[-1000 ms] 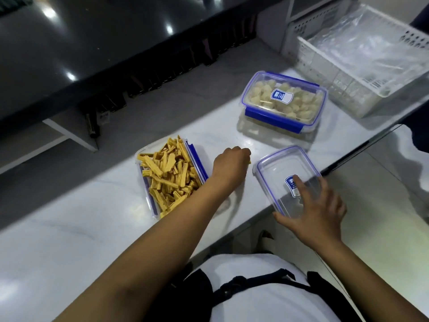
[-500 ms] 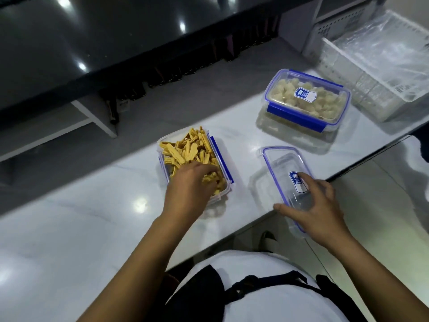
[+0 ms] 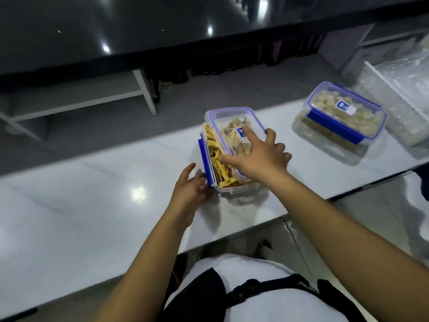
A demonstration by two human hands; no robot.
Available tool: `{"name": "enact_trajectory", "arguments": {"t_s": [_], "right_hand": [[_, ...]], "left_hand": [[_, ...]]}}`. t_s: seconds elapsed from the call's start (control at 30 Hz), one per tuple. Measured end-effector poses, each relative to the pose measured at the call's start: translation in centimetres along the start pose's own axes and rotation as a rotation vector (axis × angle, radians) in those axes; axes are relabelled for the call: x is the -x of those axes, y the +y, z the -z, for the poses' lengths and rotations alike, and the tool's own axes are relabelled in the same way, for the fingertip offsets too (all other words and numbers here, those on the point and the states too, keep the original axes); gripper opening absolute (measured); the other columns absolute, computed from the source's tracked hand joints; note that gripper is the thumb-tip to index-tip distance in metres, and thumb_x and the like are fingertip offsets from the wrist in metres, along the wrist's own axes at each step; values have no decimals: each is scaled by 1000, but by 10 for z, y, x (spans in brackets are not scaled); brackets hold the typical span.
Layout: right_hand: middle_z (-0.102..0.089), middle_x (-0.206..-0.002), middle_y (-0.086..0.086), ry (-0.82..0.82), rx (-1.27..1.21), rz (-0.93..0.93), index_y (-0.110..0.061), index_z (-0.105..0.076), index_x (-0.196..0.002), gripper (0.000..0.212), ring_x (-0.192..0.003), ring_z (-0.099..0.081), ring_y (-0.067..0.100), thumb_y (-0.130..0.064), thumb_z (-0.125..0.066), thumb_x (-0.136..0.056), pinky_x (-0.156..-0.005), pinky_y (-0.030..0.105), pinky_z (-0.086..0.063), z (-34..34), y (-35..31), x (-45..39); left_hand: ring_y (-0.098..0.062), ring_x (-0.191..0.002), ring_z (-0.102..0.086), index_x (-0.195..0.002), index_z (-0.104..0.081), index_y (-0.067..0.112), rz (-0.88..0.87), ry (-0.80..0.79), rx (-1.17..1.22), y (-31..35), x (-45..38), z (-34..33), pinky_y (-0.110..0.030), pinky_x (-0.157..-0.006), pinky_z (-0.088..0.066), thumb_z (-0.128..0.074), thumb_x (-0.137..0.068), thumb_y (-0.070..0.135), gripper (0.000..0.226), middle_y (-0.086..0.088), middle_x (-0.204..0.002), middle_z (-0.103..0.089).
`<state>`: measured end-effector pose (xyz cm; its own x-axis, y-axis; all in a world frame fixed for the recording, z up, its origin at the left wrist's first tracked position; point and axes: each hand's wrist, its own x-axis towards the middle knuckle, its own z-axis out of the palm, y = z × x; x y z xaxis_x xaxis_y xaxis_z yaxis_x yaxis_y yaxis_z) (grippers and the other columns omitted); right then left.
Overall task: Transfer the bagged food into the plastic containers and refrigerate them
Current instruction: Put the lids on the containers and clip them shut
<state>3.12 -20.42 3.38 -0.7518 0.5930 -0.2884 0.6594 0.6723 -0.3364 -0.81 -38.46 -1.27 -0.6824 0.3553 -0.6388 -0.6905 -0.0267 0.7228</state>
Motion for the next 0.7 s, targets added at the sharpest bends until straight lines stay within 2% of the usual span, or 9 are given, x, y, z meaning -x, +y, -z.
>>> {"name": "enact_trajectory", "arguments": {"t_s": [0.17, 0.3, 0.47, 0.6, 0.7], "right_hand": [[1, -163, 9, 9, 148, -18, -48, -11, -151, 103, -140, -17, 50, -89, -51, -65, -111, 60, -20, -31, -17, 11], [-1, -162, 10, 12, 161, -44, -49, -9, -151, 104, -138, -22, 49, -89, -51, -65, -110, 59, -26, -38, -17, 23], [3, -162, 10, 19, 193, -49, -49, -8, -151, 105, -138, -17, 50, -91, -51, -64, -110, 58, -22, -47, -18, 38], [-3, -160, 9, 34, 151, -78, -48, -14, -150, 104, -137, -21, 48, -87, -57, -63, -109, 59, -23, -41, -19, 30], [-5, -161, 10, 4, 149, -82, -47, -17, -150, 105, -136, -23, 49, -87, -57, -62, -109, 60, -23, -33, -24, 18]], "left_hand": [[-23, -99, -73, -145, -44, 29, -2, -23, -81, 3, -2, 7, -35, -78, -62, -59, -99, 11, 52, -7, -122, -69], [-26, -99, -73, -143, -50, 25, -59, -104, -151, 8, -5, 6, -36, -79, -60, -57, -97, 6, 50, -8, -114, -73], [-29, -96, -75, -142, -51, 22, -101, -114, -176, 4, -11, 9, -45, -85, -61, -56, -93, -1, 54, -13, -111, -75], [-29, -91, -75, -138, -51, 21, -95, -128, -162, -5, -4, 9, -38, -76, -61, -60, -94, 2, 50, -12, -105, -76], [-31, -90, -75, -139, -50, 18, -76, -127, -142, -13, -2, 10, -38, -77, -61, -57, -94, -3, 50, -16, -104, -76]]}}
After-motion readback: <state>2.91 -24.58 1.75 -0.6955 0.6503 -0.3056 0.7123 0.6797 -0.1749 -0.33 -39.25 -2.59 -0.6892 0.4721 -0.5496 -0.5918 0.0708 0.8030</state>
